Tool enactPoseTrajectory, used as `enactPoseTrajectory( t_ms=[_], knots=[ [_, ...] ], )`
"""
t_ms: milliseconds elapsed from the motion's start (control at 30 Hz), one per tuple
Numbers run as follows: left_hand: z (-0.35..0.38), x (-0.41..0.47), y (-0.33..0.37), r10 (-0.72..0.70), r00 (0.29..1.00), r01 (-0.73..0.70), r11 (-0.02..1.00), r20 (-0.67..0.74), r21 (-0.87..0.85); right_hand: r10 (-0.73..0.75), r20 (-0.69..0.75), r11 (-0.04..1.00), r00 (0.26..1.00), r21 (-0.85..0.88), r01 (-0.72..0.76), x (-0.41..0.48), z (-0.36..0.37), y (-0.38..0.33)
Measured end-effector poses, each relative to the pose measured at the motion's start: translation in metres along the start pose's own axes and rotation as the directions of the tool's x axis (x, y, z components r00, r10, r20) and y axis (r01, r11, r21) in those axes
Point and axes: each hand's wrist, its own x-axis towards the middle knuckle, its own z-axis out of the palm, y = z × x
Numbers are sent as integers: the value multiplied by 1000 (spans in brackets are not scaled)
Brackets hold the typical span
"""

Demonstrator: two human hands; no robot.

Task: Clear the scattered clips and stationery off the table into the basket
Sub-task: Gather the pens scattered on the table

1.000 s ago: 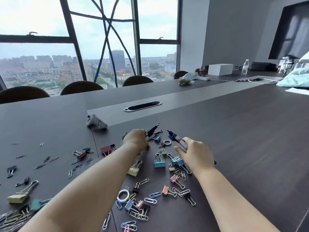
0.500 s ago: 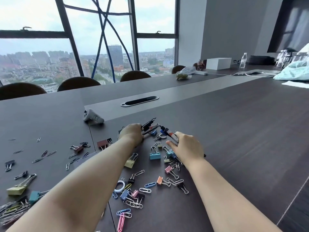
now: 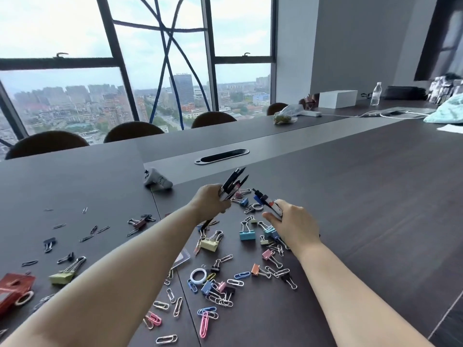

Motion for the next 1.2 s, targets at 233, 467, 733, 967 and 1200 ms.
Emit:
enactPoseTrajectory(
  t_ms=[233,467,733,967,1200],
  knots=[
    [-78,-91,-8,68,995,-59,991,-76,121,-191,-98,968,977,-183,171,-19,-1,-27],
    [-167,-206,-53,-76,976,94,992,-205,83,-399,46,917,916,16,399,-53,-10,-164],
    [-271,-391,-129,-318,825,439,882,-468,174,-617,197,776,762,316,547,-124,33,-369],
    [-365,-531,-186,-374,622,616,776,-688,136,-750,208,624,628,537,567,-198,79,-519],
    [-452,-611,-231,-351,400,778,619,-847,111,-823,174,541,541,531,652,-254,88,-652]
  ],
)
